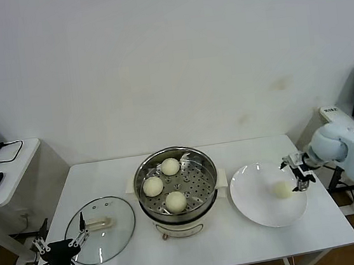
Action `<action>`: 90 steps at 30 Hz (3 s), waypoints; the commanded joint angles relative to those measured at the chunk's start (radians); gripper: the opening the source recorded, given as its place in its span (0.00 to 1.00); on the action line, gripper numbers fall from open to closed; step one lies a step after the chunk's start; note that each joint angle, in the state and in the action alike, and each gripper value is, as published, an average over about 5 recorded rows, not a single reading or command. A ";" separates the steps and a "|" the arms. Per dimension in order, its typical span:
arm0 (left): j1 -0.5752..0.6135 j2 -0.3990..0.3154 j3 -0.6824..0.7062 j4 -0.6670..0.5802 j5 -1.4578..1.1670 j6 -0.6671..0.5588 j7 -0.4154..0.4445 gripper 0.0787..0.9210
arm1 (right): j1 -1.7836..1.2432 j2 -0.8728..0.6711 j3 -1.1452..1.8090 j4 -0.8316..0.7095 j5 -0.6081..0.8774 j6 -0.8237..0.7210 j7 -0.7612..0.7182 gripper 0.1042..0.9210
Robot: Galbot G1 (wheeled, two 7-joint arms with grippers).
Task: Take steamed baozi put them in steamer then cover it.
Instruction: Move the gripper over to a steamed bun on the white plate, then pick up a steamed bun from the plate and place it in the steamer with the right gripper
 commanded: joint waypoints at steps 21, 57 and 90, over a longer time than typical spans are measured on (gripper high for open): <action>0.003 -0.002 -0.004 0.008 -0.002 -0.002 0.002 0.88 | -0.113 0.166 0.084 -0.190 -0.120 -0.043 0.015 0.87; -0.011 -0.010 0.017 0.014 0.007 -0.003 0.001 0.88 | 0.593 0.058 -0.440 0.149 0.392 -0.250 0.041 0.59; -0.020 -0.017 0.015 0.024 -0.001 -0.011 -0.003 0.88 | 0.580 0.606 -0.605 0.051 0.811 -0.590 0.334 0.61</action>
